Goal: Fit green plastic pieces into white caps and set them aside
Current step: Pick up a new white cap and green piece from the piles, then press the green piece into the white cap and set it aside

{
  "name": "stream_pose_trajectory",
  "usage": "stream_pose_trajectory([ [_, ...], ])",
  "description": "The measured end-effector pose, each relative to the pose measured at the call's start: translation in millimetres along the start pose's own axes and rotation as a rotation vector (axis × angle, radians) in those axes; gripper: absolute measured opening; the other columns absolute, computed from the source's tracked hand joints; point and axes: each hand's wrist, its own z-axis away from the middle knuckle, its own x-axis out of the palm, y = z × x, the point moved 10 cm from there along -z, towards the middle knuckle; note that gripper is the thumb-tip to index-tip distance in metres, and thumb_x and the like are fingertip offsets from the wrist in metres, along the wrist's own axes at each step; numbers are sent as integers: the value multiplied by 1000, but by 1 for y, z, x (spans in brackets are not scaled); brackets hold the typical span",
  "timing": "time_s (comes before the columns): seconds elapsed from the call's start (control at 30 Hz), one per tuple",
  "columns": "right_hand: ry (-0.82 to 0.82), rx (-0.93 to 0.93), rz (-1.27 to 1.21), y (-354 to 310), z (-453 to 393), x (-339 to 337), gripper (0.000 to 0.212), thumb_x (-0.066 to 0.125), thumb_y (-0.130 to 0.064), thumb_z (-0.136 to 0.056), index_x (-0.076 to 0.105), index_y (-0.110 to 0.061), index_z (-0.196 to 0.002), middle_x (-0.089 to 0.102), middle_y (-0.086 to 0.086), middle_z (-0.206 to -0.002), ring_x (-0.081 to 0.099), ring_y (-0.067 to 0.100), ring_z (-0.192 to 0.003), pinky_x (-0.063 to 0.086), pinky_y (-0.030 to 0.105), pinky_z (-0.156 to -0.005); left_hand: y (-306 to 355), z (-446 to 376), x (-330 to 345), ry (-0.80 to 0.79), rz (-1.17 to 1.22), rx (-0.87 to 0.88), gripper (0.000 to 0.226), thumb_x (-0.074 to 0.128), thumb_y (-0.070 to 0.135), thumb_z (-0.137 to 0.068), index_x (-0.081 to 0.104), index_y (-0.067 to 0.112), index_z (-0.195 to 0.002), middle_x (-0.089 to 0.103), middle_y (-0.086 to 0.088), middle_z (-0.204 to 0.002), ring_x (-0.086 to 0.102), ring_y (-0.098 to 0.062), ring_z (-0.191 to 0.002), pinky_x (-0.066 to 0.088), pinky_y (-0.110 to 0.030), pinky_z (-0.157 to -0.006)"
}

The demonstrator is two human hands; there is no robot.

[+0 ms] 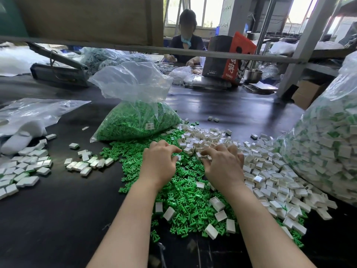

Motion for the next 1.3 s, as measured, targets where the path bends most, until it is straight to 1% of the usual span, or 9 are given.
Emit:
stream_pose_trajectory([
  [0.17,-45,-98,-80,-18,3,5,28,56,-46,-95,65,-39,-120,54,-7,-121,32,16,-113,30,34,-88,0,1,24,-115,-156,-28,35,45,30,-100,55,34,-133,51,-2,-123,41,-22,-117,31,-40,-99],
  [0.37,-124,-108,-67,-21,7,15,33,58,-46,-93,64,-35,-124,49,-5,-127,34,19,-120,31,40,-106,0,-1,17,-110,28,-80,20,64,25,-91,59,25,-110,58,1,-112,50,-20,-110,41,-40,-100],
  [0.53,-125,-89,-27,-18,5,16,35,60,-44,-93,64,-32,-125,52,-4,-133,34,22,-125,32,42,-107,-1,3,7,-38,214,-104,15,72,14,-84,60,22,-89,66,7,-84,62,-13,-80,54,-36,-80],
  [0.63,-136,-90,-24,-20,5,17,27,63,-45,-90,66,-34,-115,55,-7,-131,36,22,-125,31,40,-105,-6,4,3,-10,227,-128,12,72,18,-85,60,21,-82,66,5,-78,63,-15,-75,53,-32,-71],
  [0.73,-105,-89,-32,-21,4,13,15,64,-42,-90,65,-34,-102,60,-11,-118,42,19,-118,30,41,-102,-7,3,8,-49,198,-121,11,69,20,-87,58,21,-90,65,3,-83,63,-20,-81,53,-34,-75],
  [0.9,-94,-120,-11,-23,4,12,25,60,-41,-92,63,-32,-115,61,-10,-119,49,17,-117,32,39,-99,3,4,18,-124,78,-50,34,61,36,-93,59,30,-126,60,0,-103,54,-19,-102,46,-37,-93],
  [1.1,-97,-127,-10,-23,4,11,20,62,-42,-91,66,-36,-109,62,-11,-116,49,18,-117,33,42,-101,7,4,15,-54,127,-75,12,69,32,-88,71,28,-100,54,4,-93,57,-16,-92,45,-28,-82],
  [1.23,-142,-135,23,-24,3,15,34,60,-45,-92,61,-37,-125,59,-10,-128,46,19,-124,33,42,-104,8,3,11,-29,88,-54,11,64,28,-91,69,23,-99,59,0,-92,57,-16,-84,41,-24,-73],
  [1.3,-148,-143,27,-24,3,15,29,60,-45,-92,63,-39,-120,59,-10,-128,46,18,-123,33,40,-102,10,3,9,-14,61,-43,11,61,25,-92,68,21,-99,62,-2,-92,58,-17,-82,42,-24,-70],
])
